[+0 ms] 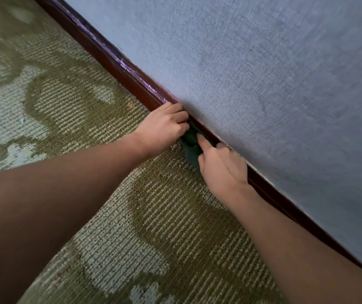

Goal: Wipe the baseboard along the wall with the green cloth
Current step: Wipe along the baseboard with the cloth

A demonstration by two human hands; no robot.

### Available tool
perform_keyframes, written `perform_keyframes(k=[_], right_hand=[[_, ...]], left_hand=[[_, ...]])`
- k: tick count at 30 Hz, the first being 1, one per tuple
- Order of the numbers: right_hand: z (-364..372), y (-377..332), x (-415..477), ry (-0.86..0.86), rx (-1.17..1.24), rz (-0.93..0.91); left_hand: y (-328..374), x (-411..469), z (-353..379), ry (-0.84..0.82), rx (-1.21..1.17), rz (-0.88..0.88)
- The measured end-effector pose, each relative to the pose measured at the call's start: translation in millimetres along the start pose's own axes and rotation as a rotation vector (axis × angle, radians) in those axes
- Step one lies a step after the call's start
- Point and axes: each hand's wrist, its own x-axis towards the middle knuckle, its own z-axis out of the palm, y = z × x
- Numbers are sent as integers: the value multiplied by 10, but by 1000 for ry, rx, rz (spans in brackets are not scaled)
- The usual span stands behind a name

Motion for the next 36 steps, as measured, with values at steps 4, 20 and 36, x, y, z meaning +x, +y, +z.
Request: perform_keyframes(k=[4, 20, 36], right_hand=[[47, -7, 32, 26, 15, -5], [100, 152, -83, 45, 105, -18], [-11, -134, 140, 13, -45, 19]], left_hand=[[50, 48, -33, -54, 30, -21], [319, 213, -118, -266, 137, -89], [-278, 47, -12, -83, 44, 266]])
